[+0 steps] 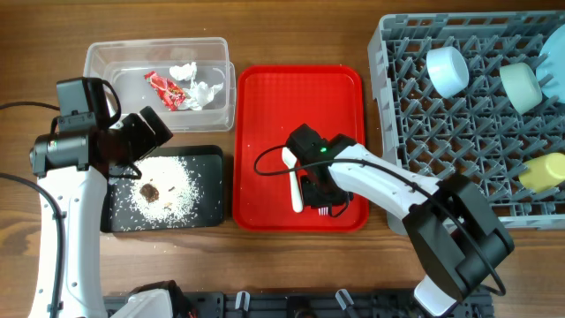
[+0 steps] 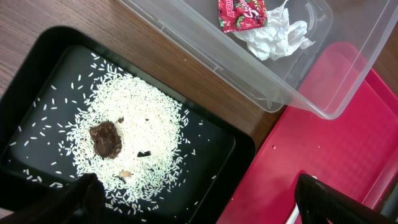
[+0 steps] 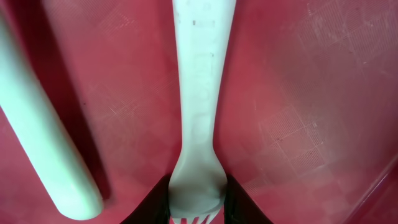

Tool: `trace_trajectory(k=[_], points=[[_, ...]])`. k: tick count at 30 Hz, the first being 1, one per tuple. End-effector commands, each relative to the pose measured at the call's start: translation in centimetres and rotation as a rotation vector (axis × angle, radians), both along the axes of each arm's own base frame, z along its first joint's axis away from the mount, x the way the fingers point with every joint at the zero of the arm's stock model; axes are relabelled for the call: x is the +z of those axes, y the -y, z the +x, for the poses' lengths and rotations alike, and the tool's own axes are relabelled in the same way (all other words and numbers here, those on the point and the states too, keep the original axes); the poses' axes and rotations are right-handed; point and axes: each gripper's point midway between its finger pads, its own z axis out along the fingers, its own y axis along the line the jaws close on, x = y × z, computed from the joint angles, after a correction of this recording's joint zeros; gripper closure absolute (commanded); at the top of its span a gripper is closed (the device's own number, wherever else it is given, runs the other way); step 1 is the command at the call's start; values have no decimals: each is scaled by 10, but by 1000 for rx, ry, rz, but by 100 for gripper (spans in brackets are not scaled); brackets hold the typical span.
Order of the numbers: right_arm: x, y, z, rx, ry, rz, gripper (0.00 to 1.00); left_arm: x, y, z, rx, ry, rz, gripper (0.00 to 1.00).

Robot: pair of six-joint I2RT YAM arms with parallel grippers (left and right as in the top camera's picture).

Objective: Sort waste into correct bins and load items into the dishwasher rack
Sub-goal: 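Carry the fork right and drop it into the rack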

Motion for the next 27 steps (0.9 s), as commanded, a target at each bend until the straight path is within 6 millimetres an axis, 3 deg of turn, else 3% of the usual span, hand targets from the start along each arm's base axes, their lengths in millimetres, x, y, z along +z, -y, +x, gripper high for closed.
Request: trace_trajectory(k=[1, 7, 12, 15, 21, 25, 27], points=[[19, -5, 4, 7, 49, 38, 96, 1, 0, 1, 10, 3, -11, 0], [54, 5, 14, -12, 145, 62, 96, 1, 0, 0, 10, 3, -12, 0], [114, 44, 52, -21, 301, 82, 96, 1, 0, 1, 10, 3, -11, 0], [149, 81, 78, -11, 392, 77, 96, 1, 0, 1, 10, 3, -11, 0], [150, 159, 88, -95, 370, -18, 96, 1, 0, 1, 10, 3, -11, 0], [144, 184, 89, -64, 344, -49, 96, 1, 0, 1, 10, 3, -11, 0], [133, 186, 86, -35, 300, -51, 96, 1, 0, 1, 10, 3, -11, 0]])
